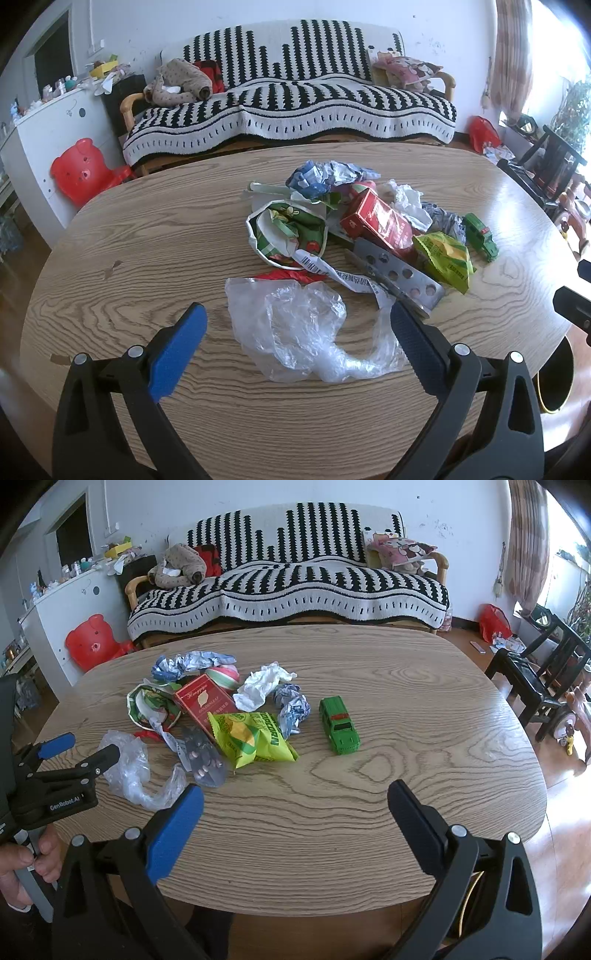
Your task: Collect trash
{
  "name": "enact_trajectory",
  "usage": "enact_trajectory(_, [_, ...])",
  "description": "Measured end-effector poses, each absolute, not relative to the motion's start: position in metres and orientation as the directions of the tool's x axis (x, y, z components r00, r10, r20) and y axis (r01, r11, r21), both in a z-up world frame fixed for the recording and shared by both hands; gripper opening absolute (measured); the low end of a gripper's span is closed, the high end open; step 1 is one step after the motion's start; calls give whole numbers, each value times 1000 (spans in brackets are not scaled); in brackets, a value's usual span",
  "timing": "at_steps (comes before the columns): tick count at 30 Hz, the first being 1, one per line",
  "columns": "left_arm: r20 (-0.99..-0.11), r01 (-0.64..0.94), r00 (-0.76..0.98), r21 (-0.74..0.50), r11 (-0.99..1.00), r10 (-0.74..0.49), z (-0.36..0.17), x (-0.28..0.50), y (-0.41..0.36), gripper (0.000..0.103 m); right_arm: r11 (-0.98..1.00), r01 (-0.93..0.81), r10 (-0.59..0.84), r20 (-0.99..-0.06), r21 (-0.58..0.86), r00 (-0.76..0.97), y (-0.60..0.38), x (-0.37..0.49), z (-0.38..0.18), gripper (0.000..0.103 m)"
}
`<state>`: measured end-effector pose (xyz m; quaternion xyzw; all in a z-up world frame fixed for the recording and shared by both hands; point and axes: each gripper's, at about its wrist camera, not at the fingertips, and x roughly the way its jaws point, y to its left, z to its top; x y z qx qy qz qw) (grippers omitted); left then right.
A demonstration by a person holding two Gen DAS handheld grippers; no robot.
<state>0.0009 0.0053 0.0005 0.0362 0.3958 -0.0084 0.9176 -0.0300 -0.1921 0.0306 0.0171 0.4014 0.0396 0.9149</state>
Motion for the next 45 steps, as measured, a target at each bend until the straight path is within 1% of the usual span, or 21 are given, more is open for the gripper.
enact_trajectory(39, [-727, 43, 687, 61, 997, 15, 0, 1, 5, 97, 996, -59, 85, -731, 61, 677, -189, -28, 26, 96])
enact_trajectory(45, [-742, 28, 670, 54, 998, 22, -8, 1, 21, 97, 997, -62, 82, -737, 54, 671, -193, -27, 31, 96])
